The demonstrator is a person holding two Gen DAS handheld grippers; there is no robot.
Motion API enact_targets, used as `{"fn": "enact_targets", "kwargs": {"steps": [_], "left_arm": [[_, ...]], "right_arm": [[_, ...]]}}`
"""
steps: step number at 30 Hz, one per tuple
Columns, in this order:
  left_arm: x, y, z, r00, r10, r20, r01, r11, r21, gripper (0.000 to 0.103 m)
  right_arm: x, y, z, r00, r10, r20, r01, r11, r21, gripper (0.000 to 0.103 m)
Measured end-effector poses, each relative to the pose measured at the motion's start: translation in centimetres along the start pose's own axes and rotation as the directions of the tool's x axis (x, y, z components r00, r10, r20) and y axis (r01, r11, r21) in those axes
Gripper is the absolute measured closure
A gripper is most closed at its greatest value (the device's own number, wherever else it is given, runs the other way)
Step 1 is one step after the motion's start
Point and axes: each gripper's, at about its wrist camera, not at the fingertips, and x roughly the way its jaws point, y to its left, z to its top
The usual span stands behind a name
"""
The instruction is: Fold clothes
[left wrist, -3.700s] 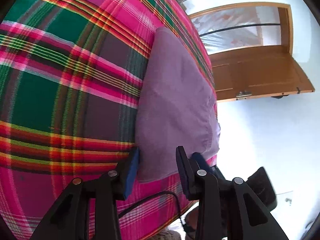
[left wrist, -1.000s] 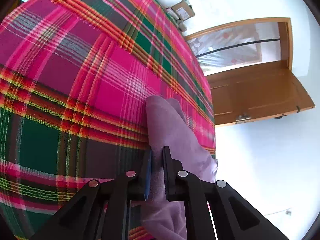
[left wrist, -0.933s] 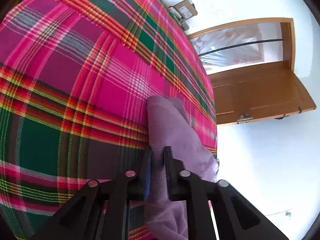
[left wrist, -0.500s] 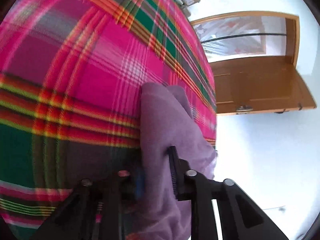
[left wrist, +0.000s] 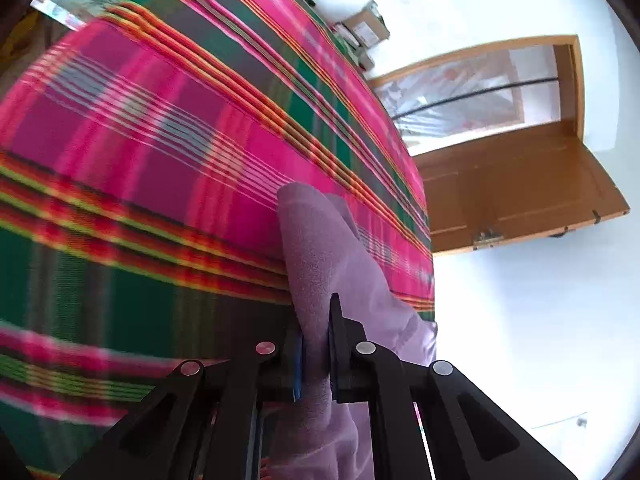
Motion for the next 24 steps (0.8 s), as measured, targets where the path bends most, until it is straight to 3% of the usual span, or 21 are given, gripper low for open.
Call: {"fn": "enact_targets", "kwargs": {"steps": [10, 17, 20, 24], "left_arm": [[-4.6, 4.5, 0.1, 0.996, 0.056, 0.068, -0.051, 0.996, -0.068, 0.093], [-3.5, 4.6, 0.3, 0.994, 0.095, 0.051, -0.092, 0.993, -0.074, 0.092], [-4.2, 5.0, 0.2, 0.991, 0.119, 0.06, -0.113, 0.989, -0.094, 0.083], [-6.2, 5.4, -0.5, 0.984, 0.15, 0.098, -0.139, 0.983, -0.118, 0.08]], "right_arm": [[2.6, 4.1, 0.7, 0.987, 0.151, -0.05, -0.154, 0.987, -0.046, 0.093], [4.2, 3.9, 0.3, 0.977, 0.182, -0.108, -0.183, 0.983, -0.002, 0.091], [4.9, 3.4, 0.1, 0.972, 0.19, -0.139, -0.189, 0.982, 0.023, 0.09], [5.0, 2.9, 0.1, 0.962, 0.219, -0.165, -0.21, 0.975, 0.068, 0.086]]}}
